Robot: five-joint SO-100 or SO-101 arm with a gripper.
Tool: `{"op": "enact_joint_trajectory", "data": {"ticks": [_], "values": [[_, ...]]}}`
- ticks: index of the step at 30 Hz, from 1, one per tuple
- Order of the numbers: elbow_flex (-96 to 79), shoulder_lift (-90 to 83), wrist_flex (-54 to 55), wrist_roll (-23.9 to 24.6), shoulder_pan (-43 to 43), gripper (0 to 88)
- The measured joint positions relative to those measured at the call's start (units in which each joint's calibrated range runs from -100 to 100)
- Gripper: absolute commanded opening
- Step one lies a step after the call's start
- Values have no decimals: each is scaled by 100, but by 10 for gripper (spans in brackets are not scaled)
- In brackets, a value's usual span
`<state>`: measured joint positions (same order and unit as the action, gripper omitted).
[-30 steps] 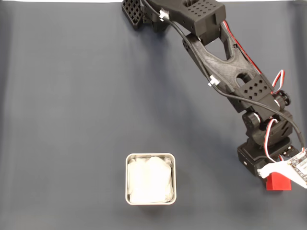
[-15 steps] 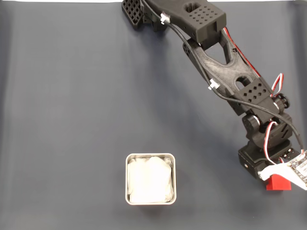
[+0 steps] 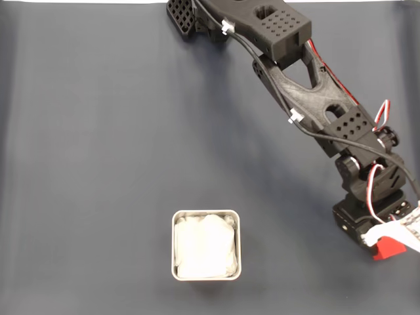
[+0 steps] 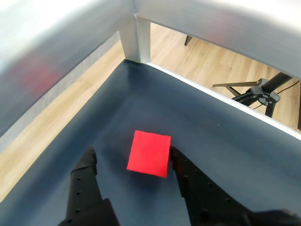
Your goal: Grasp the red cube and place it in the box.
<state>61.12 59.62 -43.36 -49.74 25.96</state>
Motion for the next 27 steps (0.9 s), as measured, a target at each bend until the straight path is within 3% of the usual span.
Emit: {"op": "enact_joint_trajectory", "data": {"ticks": [12,27], "values": [[127,104,56,0,96,348],[72,104,0,-49,104,162]]}}
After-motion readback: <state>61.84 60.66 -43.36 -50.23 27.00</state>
